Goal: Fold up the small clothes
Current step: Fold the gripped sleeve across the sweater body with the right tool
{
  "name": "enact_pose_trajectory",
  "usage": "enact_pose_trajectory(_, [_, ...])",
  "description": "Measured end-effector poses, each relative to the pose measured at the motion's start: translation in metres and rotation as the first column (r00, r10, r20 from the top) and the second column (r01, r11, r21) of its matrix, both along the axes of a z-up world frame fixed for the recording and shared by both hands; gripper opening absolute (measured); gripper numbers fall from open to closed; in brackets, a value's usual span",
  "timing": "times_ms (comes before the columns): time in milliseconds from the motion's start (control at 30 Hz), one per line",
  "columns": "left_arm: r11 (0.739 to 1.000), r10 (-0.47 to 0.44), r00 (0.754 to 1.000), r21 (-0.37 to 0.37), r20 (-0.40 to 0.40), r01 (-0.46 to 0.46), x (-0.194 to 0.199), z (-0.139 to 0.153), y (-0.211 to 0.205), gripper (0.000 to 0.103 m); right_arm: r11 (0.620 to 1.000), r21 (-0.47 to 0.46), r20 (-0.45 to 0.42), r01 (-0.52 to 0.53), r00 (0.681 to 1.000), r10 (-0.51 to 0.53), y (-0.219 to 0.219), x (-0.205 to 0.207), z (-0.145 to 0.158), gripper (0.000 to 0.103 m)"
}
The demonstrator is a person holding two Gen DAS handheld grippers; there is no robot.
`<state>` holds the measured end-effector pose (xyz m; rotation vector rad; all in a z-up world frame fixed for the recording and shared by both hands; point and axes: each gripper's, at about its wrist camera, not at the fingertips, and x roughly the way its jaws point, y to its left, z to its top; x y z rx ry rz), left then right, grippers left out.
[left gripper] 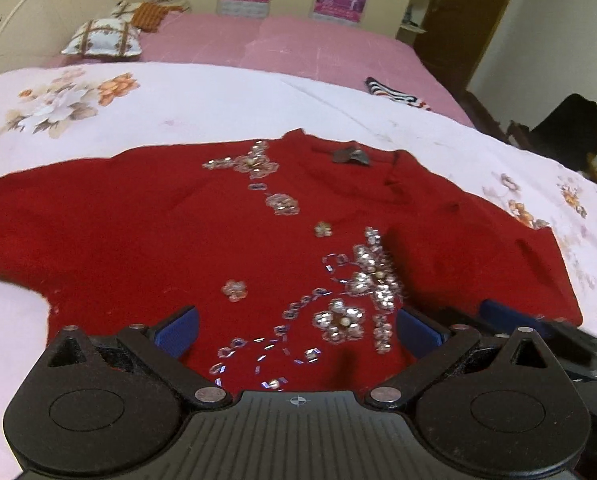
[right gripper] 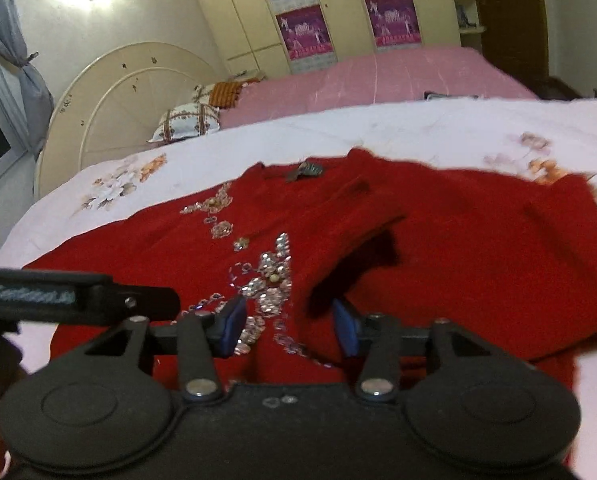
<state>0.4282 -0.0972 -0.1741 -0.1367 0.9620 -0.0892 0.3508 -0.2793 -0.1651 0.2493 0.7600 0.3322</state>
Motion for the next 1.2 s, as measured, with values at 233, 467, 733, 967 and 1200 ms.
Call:
enact_pose_trajectory(233, [0.978,-0.022,0.999,0.21,0.044,0.012,-0.008,-0.002,-0.011,0.103,0.974,0.196,-0.112,0.116,0.989,-0.095,-0.024,0.033,-0.017,0.06])
enact_pose_trajectory(467, [0.982,-0.106,0.994,0.162,0.029,0.1,-0.024,-0.006,-0.018,0.103,0.954,0.299,-0.011,-0.028,0.999,0.032,-0.009,0.019,0.011,0.063])
enact_pose_trajectory(733, [0.995,-0.098,0.995,-0.016,0.001,0.098,-0.014,-0.024,-0.027,0.103,0.978,0.11,-0.008,0.18,0.984,-0.18,-0.07,-0.023,0.0,0.068])
enact_pose_trajectory(967, [0.963,0.031,0.999,-0.27,0.023,-0.024,-0.011,-0.032,-0.005,0.05,0.962,0.089,-0.052,0.258,0.966,-0.254,-0.089,-0.04,-0.029,0.07])
enact_pose_trajectory(1200, [0.927,0.098,0.995,-0.362,-0.013,-0.096,-0.009,-0.031,-0.003,0.041,0.957,0.057,-0.05,0.285,0.958,-0.283,-0.107,-0.053,-0.027,0.07])
